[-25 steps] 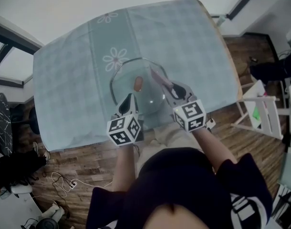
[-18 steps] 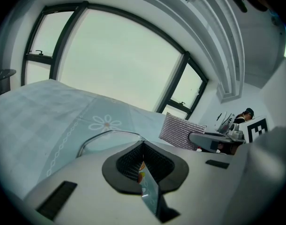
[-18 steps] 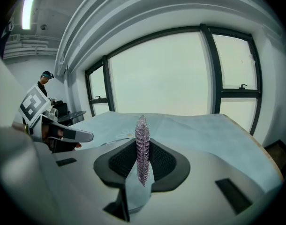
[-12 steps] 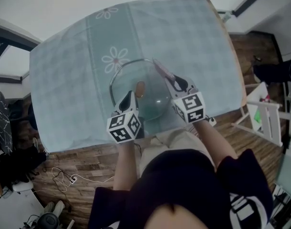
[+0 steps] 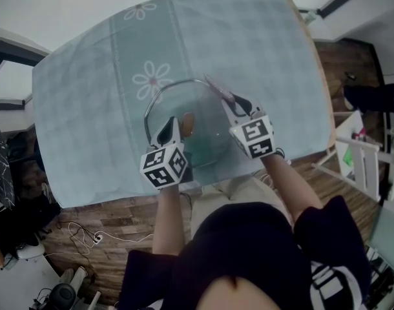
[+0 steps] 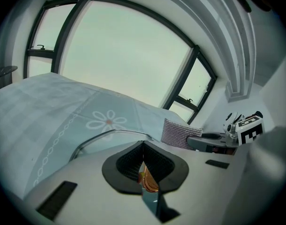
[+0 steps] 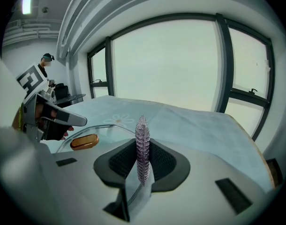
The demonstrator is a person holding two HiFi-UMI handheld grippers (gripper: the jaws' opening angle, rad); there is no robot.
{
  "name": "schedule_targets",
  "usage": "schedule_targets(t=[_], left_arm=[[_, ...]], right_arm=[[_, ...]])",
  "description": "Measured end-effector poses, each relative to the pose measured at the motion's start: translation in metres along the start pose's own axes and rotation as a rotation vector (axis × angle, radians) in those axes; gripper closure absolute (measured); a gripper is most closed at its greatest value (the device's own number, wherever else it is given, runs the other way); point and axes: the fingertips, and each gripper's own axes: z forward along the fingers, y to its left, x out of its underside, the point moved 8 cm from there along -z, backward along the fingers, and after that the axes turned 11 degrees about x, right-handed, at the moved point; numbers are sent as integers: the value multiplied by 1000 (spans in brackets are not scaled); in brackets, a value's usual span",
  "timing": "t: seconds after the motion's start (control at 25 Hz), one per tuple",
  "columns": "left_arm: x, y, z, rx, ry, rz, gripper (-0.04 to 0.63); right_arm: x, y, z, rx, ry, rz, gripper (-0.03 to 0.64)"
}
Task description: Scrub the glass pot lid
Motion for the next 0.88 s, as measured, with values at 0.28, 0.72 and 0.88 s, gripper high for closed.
schedule_targets(t=[0.28,0.72,0.88], left_arm=[[-4,5,10,-5,-2,-5,595],[0,5,11,-16,-5,-9,595],[2,4,11,-22,-9,-6,595]], right_arm=[[3,0,12,1,17,-38,537],[21,12,11,-61,61,-85,537],[26,17,12,-86,70,-128,537]])
